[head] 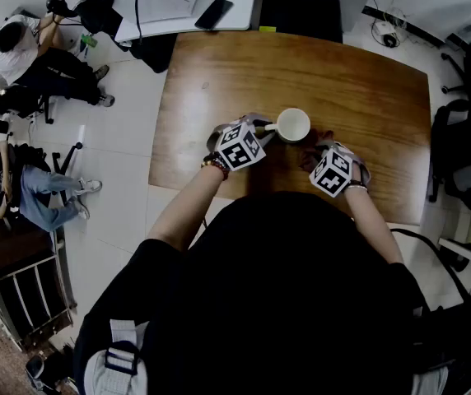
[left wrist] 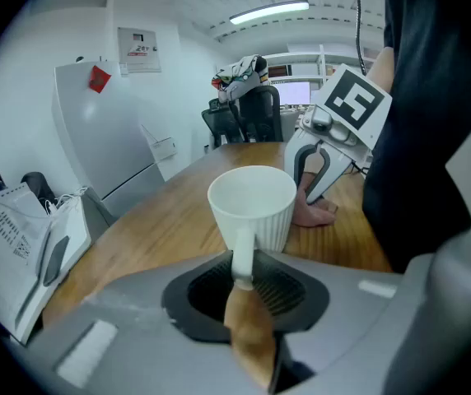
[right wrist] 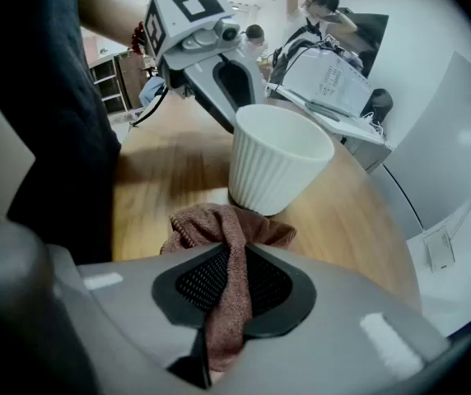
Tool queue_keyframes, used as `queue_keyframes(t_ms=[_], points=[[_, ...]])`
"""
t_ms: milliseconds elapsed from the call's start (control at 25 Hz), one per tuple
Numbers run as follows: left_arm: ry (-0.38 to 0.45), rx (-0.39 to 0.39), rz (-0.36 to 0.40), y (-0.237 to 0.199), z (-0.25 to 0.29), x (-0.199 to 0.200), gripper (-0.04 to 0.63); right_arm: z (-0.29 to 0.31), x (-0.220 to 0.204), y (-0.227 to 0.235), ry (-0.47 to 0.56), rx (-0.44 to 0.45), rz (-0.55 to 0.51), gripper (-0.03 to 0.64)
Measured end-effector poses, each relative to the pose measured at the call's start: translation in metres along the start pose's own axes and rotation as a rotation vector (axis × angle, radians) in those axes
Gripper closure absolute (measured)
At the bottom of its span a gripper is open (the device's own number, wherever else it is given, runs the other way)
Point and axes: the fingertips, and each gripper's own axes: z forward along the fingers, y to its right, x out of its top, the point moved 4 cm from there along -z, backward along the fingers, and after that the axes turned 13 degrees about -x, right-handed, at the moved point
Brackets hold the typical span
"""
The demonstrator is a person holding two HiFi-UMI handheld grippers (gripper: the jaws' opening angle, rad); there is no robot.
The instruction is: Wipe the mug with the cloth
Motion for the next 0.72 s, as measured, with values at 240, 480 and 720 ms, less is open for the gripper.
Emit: queue_keyframes(t_ms=[240, 480, 720], points=[[0.044, -0.075, -0.084, 0.016, -0.004, 0.006, 0.524, -0.038, 0.027, -0.001, 0.118, 0.006, 0.124, 0.565], [0.059, -0.118, -0.134, 0.037, 0.002, 0.014, 0.522, -0.073, 0.043, -0.005, 0.148, 0.035, 0.155, 0.566], [0.076, -0.175, -0.187, 0.058, 0.01, 0.02, 0.514, -0.085, 0.049, -0.005, 0.119, 0.033, 0.189, 0.565]])
